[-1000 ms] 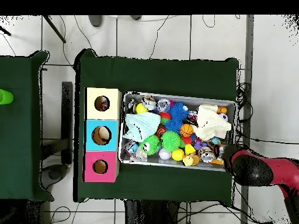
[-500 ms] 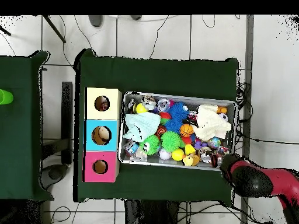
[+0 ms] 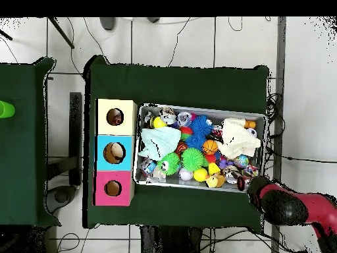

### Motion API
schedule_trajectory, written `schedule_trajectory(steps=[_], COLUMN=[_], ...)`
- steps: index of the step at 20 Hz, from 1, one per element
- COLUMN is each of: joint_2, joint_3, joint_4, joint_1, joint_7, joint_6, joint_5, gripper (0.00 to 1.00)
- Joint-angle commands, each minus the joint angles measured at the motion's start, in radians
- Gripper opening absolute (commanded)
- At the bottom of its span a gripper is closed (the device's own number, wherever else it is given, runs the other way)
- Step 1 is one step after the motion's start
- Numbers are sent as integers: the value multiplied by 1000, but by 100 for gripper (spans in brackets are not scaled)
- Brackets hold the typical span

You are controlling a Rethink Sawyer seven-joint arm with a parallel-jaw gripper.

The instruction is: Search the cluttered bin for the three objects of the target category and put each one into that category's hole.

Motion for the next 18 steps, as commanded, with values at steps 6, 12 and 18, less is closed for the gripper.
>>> schedule_trajectory(steps=[6,12,18], joint_2=[135,169,177], joint_3=[-39,-49,-44], joint_4=[-100,-152,-183], joint_1=[2,-5,-10], joint_7=[-362,-390,-422], joint_6=[96,164,186], joint_5=[38,92,101], gripper=[100,100,100])
